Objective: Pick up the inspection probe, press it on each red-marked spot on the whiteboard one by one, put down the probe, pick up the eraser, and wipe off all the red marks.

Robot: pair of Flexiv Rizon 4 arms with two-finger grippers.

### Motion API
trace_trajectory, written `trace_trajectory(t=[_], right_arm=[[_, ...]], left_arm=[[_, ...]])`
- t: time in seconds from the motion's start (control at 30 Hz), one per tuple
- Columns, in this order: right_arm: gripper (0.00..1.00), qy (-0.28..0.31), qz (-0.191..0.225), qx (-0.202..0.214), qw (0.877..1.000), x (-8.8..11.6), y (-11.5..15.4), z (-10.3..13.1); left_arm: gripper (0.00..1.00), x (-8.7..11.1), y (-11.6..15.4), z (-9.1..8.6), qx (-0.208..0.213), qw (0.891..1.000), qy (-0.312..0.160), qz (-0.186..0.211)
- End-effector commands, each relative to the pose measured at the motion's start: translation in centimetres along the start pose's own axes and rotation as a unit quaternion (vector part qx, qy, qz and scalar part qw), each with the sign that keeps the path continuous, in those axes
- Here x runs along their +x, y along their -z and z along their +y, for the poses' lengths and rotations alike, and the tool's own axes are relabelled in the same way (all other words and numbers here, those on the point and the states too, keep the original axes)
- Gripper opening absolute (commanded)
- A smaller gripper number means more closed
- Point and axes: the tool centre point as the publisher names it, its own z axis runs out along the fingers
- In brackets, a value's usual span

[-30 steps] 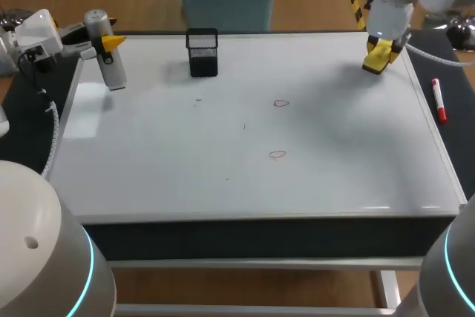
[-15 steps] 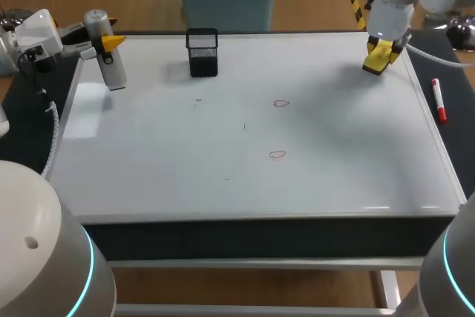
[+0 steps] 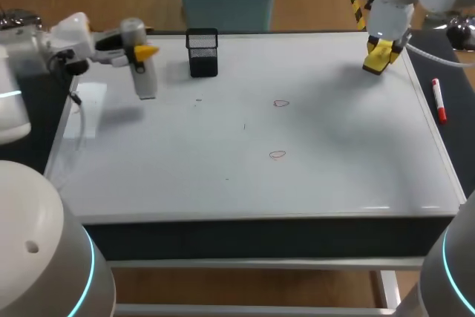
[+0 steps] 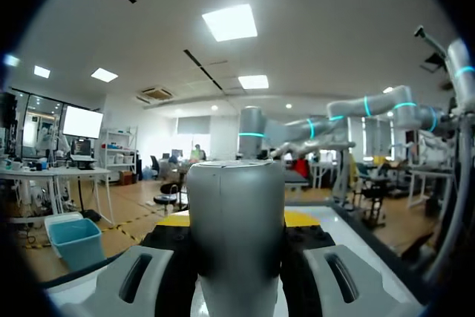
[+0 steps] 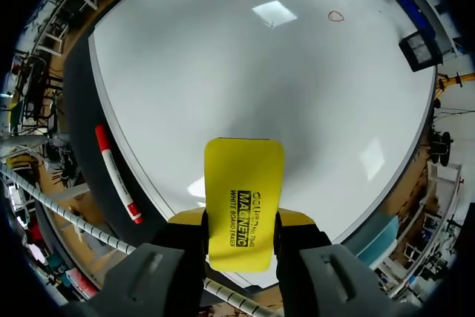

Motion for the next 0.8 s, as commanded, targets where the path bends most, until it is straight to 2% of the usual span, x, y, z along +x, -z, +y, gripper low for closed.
trace_trajectory(t=[0.03,0.33,0.67,0.8], right_arm=[[0.00,0.001,0.001,0.000,1.000,0.0,0.1,-0.1],[0.00,0.001,0.001,0.000,1.000,0.0,0.1,-0.1],[0.00,0.001,0.001,0.000,1.000,0.0,0.1,-0.1],[0.00,0.001,0.001,0.000,1.000,0.0,0.1,-0.1]], left_arm=[[0.00,1.2,-3.4,0.3,0.006,1.000,0.000,0.025],[0.00,4.5,-11.8,0.5,0.025,0.993,0.015,0.110],[0.00,6.7,-20.4,2.7,0.022,0.984,0.042,0.169],[0.00,7.3,-22.7,3.1,0.016,0.981,0.041,0.187]])
